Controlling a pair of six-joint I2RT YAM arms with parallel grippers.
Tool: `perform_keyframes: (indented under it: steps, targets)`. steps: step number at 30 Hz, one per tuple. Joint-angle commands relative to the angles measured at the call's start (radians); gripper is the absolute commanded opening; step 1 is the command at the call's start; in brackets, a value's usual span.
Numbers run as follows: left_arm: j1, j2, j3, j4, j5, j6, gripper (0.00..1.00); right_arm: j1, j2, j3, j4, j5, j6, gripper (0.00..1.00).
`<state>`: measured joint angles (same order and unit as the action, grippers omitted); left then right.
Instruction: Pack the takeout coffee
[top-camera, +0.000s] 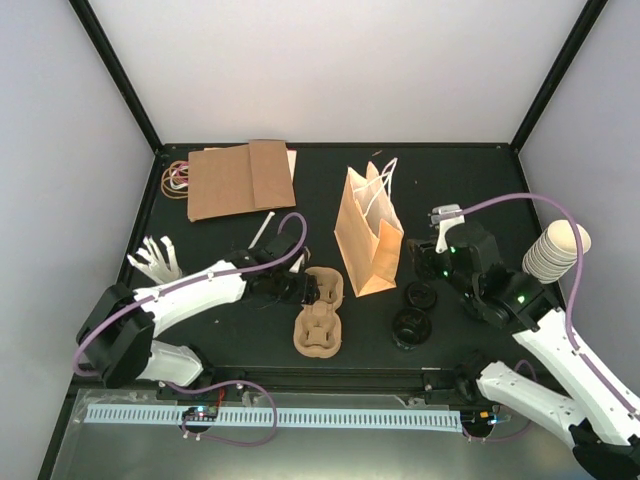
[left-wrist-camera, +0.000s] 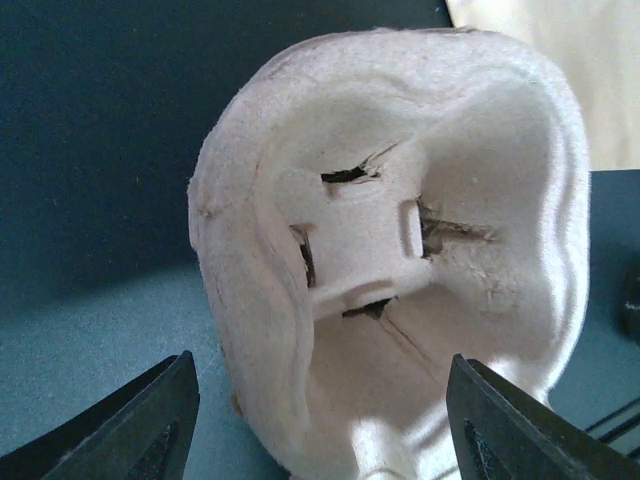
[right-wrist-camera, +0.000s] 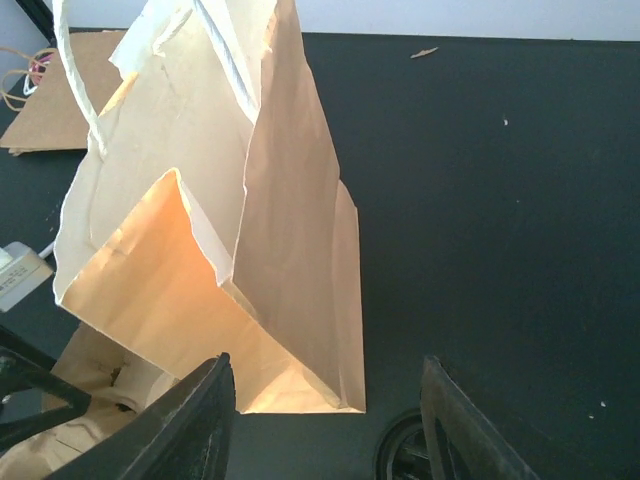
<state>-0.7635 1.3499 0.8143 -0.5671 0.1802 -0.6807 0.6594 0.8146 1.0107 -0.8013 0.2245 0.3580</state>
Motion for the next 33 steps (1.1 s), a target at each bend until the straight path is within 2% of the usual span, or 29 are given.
perform_keyframes:
  steps: [1,9,16,22,29,33]
  targets:
    - [-0.007,0.046,-0.004,0.053,-0.013,-0.032,0.69,-0.004,-0.068,-0.050,0.083,-0.015,0.040,0.54]
    - [-0.008,0.099,0.016,0.042,-0.079,-0.065,0.60,-0.004,-0.093,-0.075,0.106,-0.013,0.047,0.53]
    - [0.012,0.121,0.065,-0.090,-0.244,0.002,0.45,-0.004,-0.104,-0.103,0.123,-0.014,0.046,0.53]
    - [0.116,0.109,0.059,-0.136,-0.272,0.106,0.34,-0.004,-0.111,-0.110,0.125,-0.014,0.044,0.53]
    - [0.273,0.088,0.044,-0.120,-0.261,0.173,0.34,-0.005,-0.112,-0.107,0.131,-0.017,0.041,0.53]
    - [0.339,0.127,0.085,-0.105,-0.254,0.203,0.33,-0.004,-0.108,-0.099,0.138,-0.024,0.039,0.53]
